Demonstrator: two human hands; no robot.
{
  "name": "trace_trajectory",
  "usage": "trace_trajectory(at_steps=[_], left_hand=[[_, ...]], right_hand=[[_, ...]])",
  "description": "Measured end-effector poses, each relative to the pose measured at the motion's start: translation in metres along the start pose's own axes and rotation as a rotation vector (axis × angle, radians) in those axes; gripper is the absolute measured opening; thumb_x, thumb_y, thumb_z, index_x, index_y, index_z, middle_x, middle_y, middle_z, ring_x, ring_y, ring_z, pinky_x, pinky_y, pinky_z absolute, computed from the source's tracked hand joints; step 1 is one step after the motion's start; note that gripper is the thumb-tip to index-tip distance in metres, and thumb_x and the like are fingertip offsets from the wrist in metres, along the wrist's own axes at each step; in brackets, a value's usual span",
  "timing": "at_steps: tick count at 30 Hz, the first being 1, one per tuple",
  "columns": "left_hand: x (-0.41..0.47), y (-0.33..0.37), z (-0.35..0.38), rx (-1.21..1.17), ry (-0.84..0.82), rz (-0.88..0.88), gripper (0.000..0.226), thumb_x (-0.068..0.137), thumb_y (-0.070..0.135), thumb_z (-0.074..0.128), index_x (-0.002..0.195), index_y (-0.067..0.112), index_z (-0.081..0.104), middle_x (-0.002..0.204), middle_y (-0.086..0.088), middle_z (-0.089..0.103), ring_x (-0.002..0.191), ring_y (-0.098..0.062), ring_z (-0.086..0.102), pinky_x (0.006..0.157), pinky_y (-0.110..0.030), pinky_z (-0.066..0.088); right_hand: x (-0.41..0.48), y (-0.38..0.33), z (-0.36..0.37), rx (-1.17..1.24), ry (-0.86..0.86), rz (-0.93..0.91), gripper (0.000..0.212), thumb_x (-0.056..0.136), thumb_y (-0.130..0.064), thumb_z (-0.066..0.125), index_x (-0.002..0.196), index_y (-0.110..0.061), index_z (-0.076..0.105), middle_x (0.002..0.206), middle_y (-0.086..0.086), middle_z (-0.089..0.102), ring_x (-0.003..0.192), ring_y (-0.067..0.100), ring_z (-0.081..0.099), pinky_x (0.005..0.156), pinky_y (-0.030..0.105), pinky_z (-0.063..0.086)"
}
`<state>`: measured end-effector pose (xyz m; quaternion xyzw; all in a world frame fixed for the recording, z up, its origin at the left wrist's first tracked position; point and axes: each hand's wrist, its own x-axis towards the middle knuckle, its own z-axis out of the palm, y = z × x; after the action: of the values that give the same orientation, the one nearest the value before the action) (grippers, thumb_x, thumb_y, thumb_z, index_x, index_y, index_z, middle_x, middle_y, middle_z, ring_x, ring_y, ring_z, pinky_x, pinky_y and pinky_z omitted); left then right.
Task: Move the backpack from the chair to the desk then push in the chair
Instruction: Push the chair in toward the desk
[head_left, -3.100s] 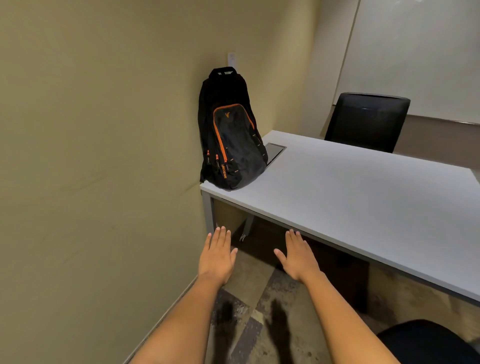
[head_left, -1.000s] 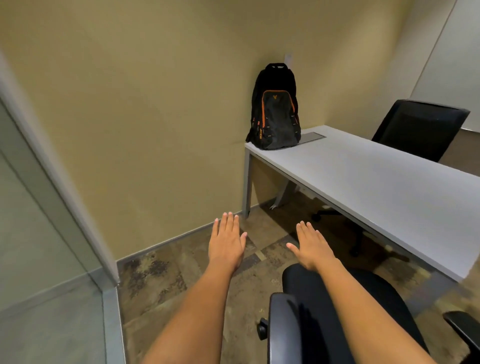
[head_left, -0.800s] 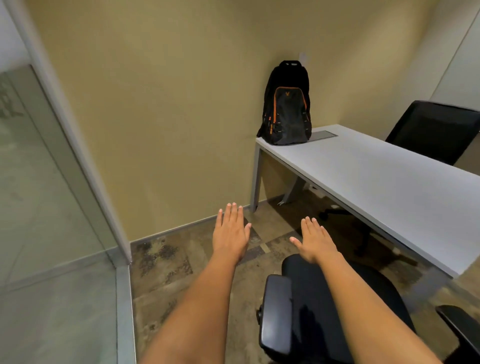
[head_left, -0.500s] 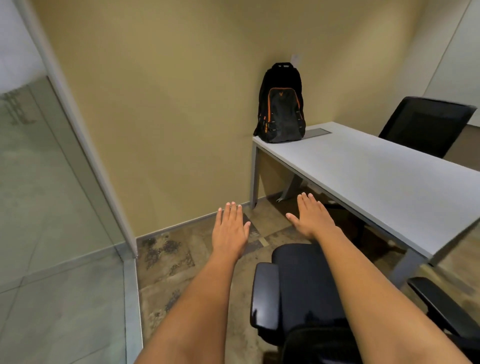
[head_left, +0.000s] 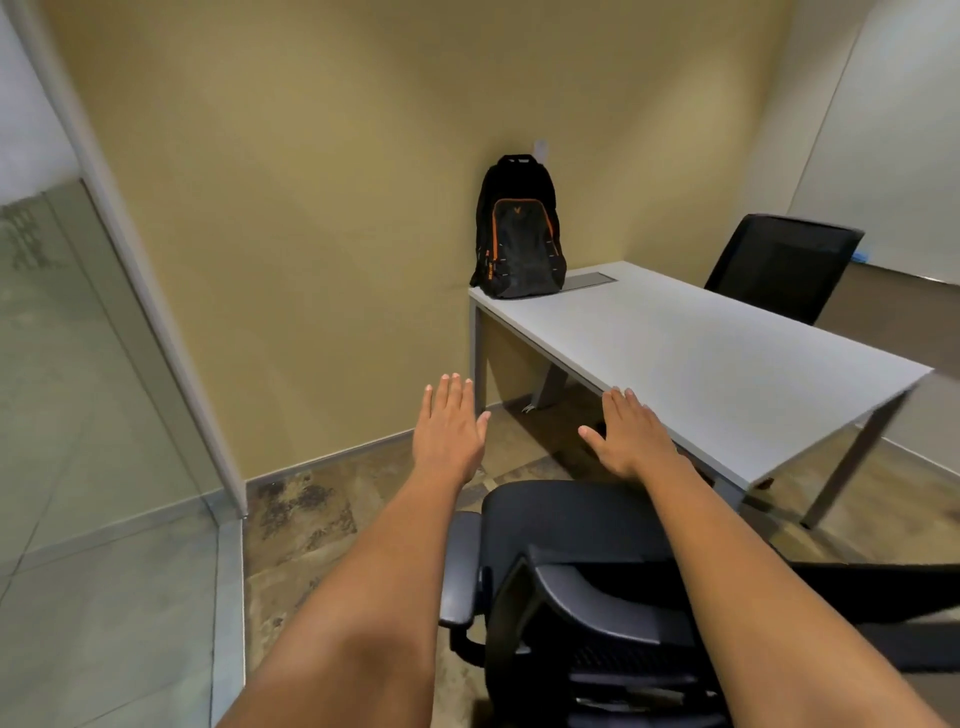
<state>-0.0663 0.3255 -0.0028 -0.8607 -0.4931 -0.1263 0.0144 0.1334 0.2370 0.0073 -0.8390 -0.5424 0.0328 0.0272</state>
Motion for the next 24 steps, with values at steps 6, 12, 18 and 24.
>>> trace_trajectory(at_steps=[6,12,18,24], left_hand=[[-0.03,0.067,-0.016,-0.028,0.023,-0.045,0.057,0.102,0.036,0.018,0.151,0.008,0.007,0.16,-0.011,0.006,0.147,-0.021,-0.001,0.118,-0.037,-0.005],[-0.068,0.116,-0.029,-0.073,-0.016,-0.116,0.058,0.102,0.037,0.019,0.151,0.007,0.008,0.16,-0.012,0.005,0.147,-0.022,-0.001,0.118,-0.037,-0.004],[-0.099,0.148,-0.032,-0.047,-0.035,-0.099,0.059,0.102,0.039,0.018,0.151,0.007,0.009,0.16,-0.012,0.007,0.147,-0.022,0.001,0.118,-0.037,-0.003],[-0.12,0.164,-0.034,-0.107,-0.066,-0.095,0.058,0.102,0.038,0.019,0.15,0.007,0.011,0.159,-0.012,0.01,0.147,-0.023,0.004,0.119,-0.038,0.0]], right_hand=[[-0.037,0.073,-0.015,-0.032,-0.01,-0.034,0.071,0.1,-0.047,0.025,0.152,-0.006,0.0,0.161,0.012,-0.004,0.148,0.027,-0.004,0.121,0.04,0.005],[-0.083,0.13,-0.021,-0.025,-0.006,-0.041,0.071,0.1,-0.047,0.023,0.152,-0.006,-0.001,0.161,0.011,-0.005,0.148,0.025,-0.005,0.121,0.039,0.003],[-0.116,0.164,-0.024,0.02,-0.026,-0.019,0.07,0.1,-0.048,0.021,0.152,-0.006,-0.002,0.161,0.01,-0.006,0.148,0.024,-0.007,0.12,0.038,0.001],[-0.143,0.183,-0.025,0.084,-0.04,0.02,0.069,0.101,-0.047,0.019,0.152,-0.006,-0.003,0.161,0.009,-0.007,0.148,0.023,-0.008,0.12,0.038,0.001]])
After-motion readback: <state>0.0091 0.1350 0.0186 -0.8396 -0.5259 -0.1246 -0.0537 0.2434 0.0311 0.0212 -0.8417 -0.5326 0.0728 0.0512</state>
